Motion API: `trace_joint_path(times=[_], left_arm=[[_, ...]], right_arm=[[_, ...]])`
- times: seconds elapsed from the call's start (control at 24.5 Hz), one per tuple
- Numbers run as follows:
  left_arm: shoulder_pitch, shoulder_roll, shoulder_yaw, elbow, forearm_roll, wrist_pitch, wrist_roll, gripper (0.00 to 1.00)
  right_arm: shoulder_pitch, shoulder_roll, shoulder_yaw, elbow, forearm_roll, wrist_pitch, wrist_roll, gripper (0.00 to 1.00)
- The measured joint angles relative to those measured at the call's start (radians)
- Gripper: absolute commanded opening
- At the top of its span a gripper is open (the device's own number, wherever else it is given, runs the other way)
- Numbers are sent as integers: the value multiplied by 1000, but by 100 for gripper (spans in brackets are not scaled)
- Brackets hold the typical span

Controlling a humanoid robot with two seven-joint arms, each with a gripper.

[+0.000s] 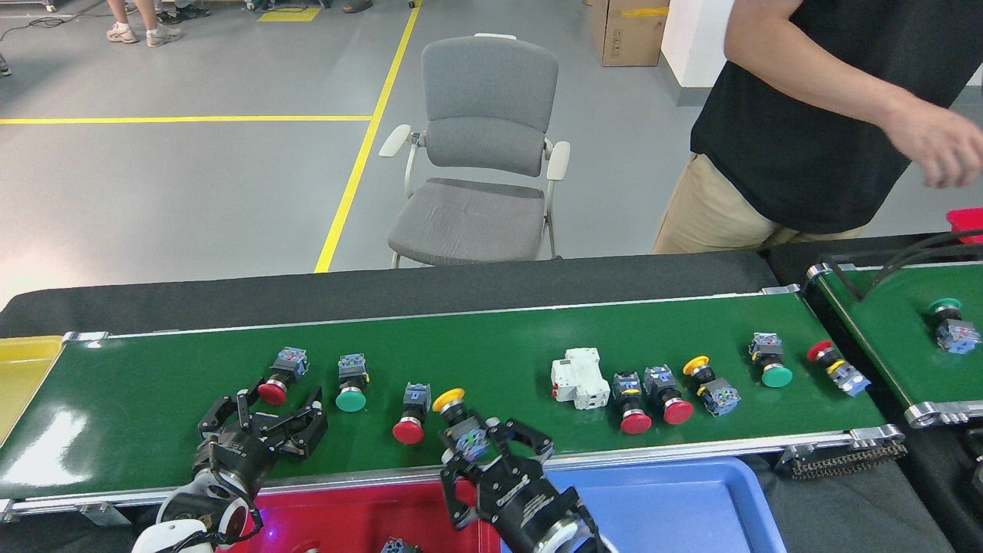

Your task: Pick switch part from conveyor to tray

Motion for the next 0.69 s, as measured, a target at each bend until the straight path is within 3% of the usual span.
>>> trace_joint_path(times=[0.2,0.33,0.45,0.49,0.57,0.61,0.65,0.69], left_arm=[[51,3,-4,-53,23,-6,38,5],[167,2,7,-219,39,-111,41,6],[317,3,48,-417,59,-237,43,13],[372,3,60,-481,68,-293,44,24],[484,2,80,-586,79,-383,44,75],[527,-2,85,-614,82,-408,44,94],[569,-6,86,-629,84,-424,44,100],[600,-10,86,-634,85,-435,44,100]], right_arm=[[15,-32,16,-23,0,-12,-6,98],[30,-43,-37,-47,-2,-2,-9,98],[118,-55,-189,-59,-3,78,-53,98],[144,-55,-225,-59,-4,108,-75,98],[198,-55,-318,-60,-13,174,-135,98],[228,-55,-357,-60,-19,208,-162,98],[256,-55,-394,-62,-22,232,-179,98],[275,-55,-422,-67,-24,249,-194,98]])
